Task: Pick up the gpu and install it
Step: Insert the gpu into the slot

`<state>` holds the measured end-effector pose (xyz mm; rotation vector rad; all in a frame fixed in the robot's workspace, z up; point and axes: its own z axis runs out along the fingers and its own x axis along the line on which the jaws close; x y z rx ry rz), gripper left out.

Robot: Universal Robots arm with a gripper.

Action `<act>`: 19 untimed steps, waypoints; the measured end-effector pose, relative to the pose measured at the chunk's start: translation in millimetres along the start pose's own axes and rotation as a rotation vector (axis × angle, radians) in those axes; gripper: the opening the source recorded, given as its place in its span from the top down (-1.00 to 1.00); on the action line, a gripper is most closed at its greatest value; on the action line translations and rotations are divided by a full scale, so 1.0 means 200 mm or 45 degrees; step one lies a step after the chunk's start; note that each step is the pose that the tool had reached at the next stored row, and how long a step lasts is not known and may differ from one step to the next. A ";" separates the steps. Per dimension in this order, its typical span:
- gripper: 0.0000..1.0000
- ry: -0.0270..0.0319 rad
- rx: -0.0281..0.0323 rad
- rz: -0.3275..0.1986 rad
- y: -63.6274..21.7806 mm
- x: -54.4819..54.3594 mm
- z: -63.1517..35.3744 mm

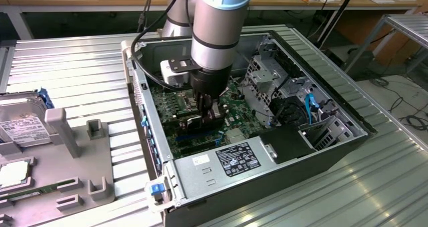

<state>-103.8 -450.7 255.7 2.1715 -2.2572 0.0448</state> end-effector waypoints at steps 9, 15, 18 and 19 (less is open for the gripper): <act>0.47 -0.0004 -0.0035 0.000 -0.001 0.00 -0.011; 0.47 -0.0005 -0.0059 0.000 -0.002 0.00 -0.019; 0.47 0.0002 -0.0063 0.000 -0.002 0.00 -0.021; 0.47 0.0003 -0.0063 0.000 -0.002 0.00 -0.021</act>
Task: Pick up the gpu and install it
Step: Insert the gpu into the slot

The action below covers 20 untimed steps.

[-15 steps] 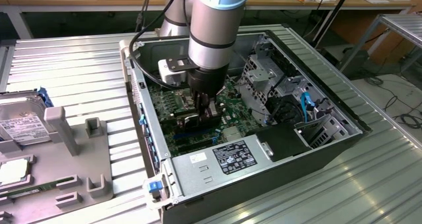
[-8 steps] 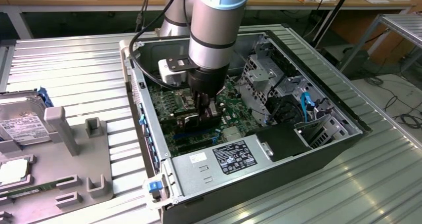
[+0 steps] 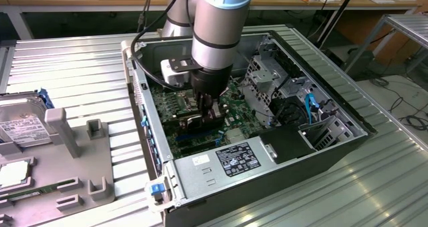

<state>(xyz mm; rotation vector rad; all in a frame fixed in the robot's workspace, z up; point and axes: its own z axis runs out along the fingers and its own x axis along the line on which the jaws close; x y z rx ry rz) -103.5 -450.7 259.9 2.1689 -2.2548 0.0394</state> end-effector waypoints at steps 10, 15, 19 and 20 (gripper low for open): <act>0.47 0.0000 -0.0032 0.000 0.000 0.00 -0.023; 0.47 0.0003 -0.0034 0.000 0.000 0.00 -0.024; 0.47 0.0001 -0.0032 -0.001 0.000 -0.01 -0.024; 0.47 0.0001 -0.0032 -0.001 0.000 -0.01 -0.023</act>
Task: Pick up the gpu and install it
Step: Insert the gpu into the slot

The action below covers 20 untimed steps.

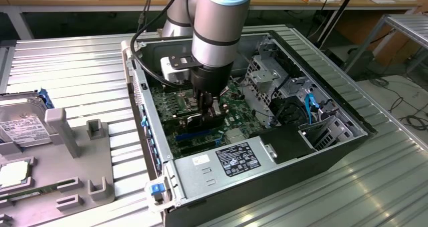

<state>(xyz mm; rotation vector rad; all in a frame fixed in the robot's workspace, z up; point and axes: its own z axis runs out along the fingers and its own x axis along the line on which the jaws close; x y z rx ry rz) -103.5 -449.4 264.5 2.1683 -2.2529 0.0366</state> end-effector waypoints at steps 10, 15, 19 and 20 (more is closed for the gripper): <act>0.47 0.0001 0.0005 0.000 0.004 0.00 0.021; 0.47 0.0002 0.0012 0.000 0.008 0.00 0.026; 0.47 -0.0007 0.0020 -0.013 0.009 0.00 0.023; 0.47 -0.0003 0.0019 -0.019 0.009 0.00 0.022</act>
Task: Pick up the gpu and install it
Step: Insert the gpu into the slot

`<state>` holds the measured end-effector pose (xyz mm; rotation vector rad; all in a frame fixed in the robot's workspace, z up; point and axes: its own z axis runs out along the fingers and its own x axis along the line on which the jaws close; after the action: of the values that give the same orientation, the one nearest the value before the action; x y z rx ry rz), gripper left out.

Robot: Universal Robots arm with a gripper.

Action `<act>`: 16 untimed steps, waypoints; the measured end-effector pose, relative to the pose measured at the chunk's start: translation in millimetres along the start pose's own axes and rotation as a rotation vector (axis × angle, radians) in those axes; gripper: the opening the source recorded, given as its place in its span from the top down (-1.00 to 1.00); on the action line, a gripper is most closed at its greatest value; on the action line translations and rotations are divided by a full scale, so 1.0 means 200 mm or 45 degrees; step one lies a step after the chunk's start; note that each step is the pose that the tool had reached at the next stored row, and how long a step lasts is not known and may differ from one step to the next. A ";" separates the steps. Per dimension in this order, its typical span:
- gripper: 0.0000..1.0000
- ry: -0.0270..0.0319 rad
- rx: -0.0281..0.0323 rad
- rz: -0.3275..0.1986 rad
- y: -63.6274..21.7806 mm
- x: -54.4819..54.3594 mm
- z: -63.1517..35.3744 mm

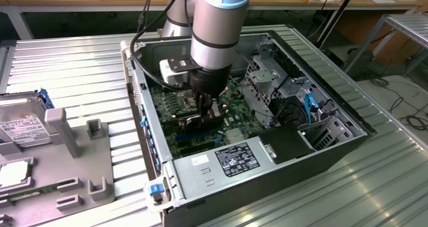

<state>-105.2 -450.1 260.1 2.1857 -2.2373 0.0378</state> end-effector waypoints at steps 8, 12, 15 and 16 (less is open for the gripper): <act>0.47 0.0003 0.0000 -0.004 0.000 0.00 0.013; 0.47 0.0000 0.0001 -0.004 0.000 0.00 0.013; 0.47 0.0000 0.0001 -0.004 0.000 0.00 0.013; 0.47 0.0000 0.0001 -0.004 0.000 0.00 0.013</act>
<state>-105.2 -450.1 257.5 2.1896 -2.2336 0.0379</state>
